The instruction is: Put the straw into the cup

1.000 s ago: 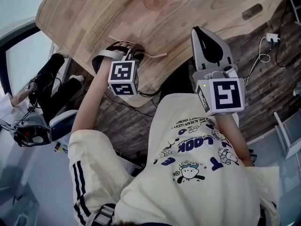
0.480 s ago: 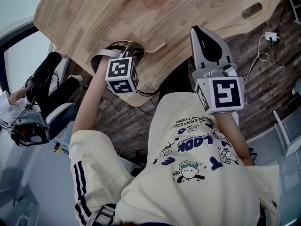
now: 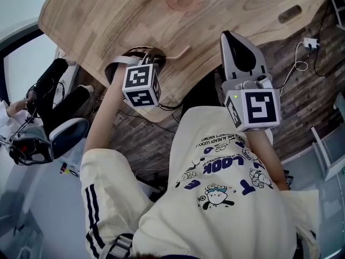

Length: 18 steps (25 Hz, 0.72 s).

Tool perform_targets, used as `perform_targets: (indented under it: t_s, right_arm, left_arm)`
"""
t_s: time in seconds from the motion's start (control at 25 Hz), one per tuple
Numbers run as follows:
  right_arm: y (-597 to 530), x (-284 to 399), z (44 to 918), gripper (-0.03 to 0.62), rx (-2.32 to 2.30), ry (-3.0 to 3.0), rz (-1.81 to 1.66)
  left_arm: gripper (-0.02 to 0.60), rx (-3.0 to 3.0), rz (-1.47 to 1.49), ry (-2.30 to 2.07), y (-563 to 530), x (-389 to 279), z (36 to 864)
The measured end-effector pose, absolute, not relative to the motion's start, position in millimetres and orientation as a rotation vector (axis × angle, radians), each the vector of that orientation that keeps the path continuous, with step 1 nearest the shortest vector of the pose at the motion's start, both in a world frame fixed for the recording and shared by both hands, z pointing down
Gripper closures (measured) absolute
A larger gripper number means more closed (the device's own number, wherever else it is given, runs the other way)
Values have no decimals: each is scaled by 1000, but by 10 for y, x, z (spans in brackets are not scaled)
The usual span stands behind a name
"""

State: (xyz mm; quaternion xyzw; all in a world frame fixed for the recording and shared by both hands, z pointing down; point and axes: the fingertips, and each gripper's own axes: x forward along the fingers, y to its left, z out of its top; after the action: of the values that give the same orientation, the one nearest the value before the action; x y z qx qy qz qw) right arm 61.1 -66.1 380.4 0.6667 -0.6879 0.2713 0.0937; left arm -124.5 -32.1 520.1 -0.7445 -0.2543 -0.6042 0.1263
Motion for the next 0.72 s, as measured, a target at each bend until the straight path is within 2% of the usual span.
perform_targets:
  t_s: [0.72]
  right_arm:
    - [-773, 644, 3642, 595, 1938, -2113, 756]
  left_arm:
    - [518, -2558, -1753, -373, -549, -1044, 4811]
